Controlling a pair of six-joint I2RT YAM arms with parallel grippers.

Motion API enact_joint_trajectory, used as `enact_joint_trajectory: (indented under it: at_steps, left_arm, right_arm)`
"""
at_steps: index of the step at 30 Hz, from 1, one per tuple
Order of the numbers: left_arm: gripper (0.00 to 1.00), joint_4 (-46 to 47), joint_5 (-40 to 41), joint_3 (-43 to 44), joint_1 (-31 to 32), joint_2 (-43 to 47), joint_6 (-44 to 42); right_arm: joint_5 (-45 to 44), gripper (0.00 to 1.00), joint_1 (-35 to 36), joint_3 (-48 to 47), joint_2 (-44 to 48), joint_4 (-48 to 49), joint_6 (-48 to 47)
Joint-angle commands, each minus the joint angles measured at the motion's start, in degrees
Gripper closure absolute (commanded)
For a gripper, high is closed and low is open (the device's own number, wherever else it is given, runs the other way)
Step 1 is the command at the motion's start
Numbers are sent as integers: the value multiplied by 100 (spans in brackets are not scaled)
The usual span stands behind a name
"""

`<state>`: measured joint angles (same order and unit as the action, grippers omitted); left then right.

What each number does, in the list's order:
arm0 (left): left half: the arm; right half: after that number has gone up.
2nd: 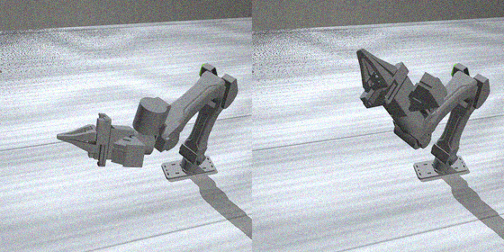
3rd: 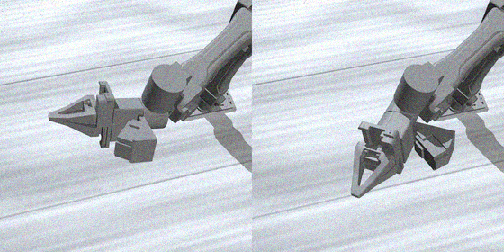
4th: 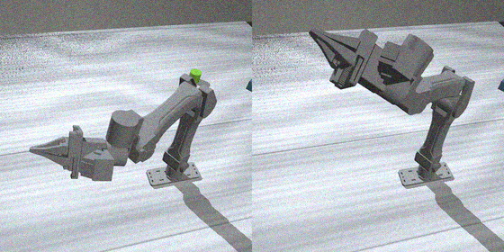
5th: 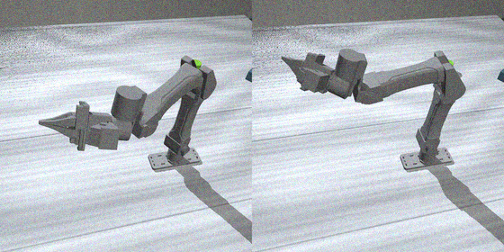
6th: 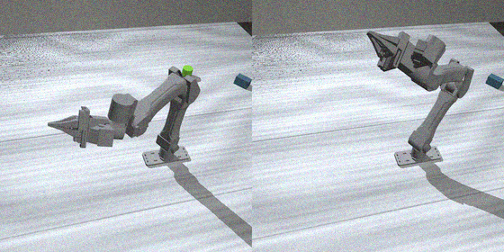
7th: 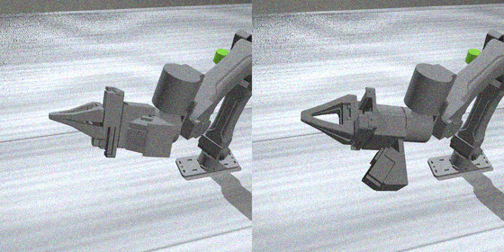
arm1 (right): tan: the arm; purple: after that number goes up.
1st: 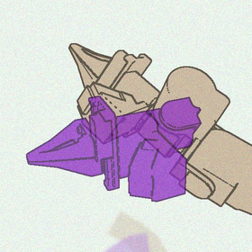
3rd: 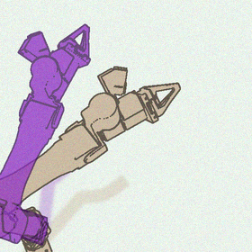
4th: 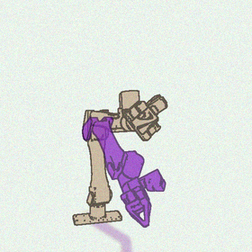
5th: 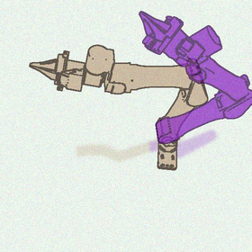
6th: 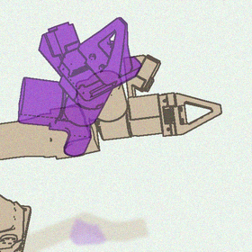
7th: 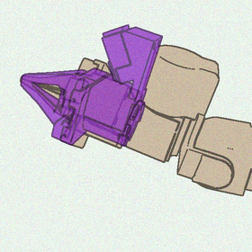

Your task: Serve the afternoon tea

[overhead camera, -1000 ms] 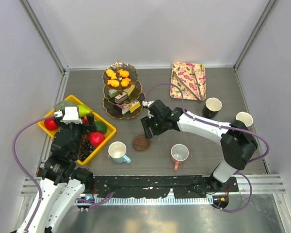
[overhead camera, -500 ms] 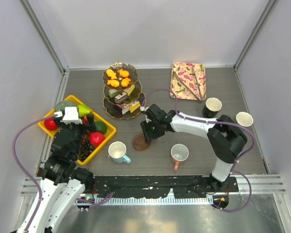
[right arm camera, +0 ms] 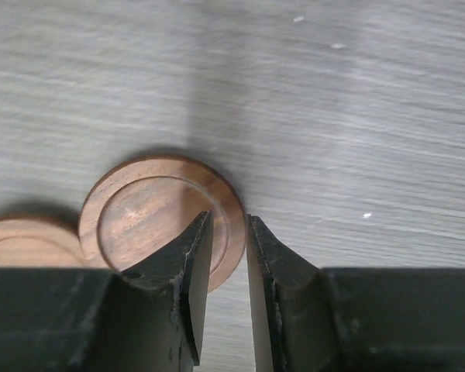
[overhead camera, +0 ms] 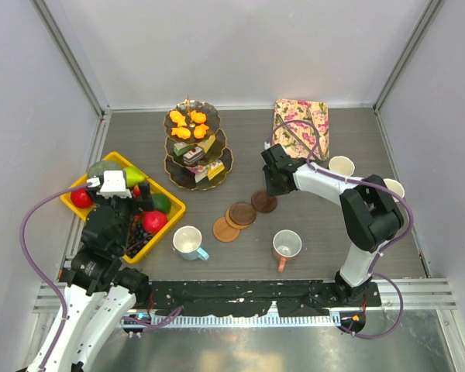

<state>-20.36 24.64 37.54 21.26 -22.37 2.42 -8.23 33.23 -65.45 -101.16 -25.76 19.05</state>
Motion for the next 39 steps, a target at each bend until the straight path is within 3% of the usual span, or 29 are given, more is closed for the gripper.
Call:
enact_joint_trajectory:
  at_steps: [1, 7, 11, 22, 30, 39]
  left_arm:
    - [1, 305, 84, -36, -16, -39, -57]
    - [1, 305, 76, -27, -16, -57, -66]
    - [1, 305, 67, -27, -16, -57, -48]
    - [1, 296, 67, -19, -25, -31, -48]
    - [1, 296, 49, -27, -16, -22, -57]
    - [1, 305, 32, -27, -16, -57, -57]
  right_arm:
    - [-311, 68, -71, -196, 114, 18, -226]
    - [23, 60, -45, 67, 474, -17, 1]
    - [-563, 55, -71, 313, 607, -201, 283]
    - [-618, 53, -370, 314, 1, 45, 565]
    - [-364, 62, -765, -160, -755, 168, 697]
    - [-355, 69, -959, -1575, -1687, -95, 820]
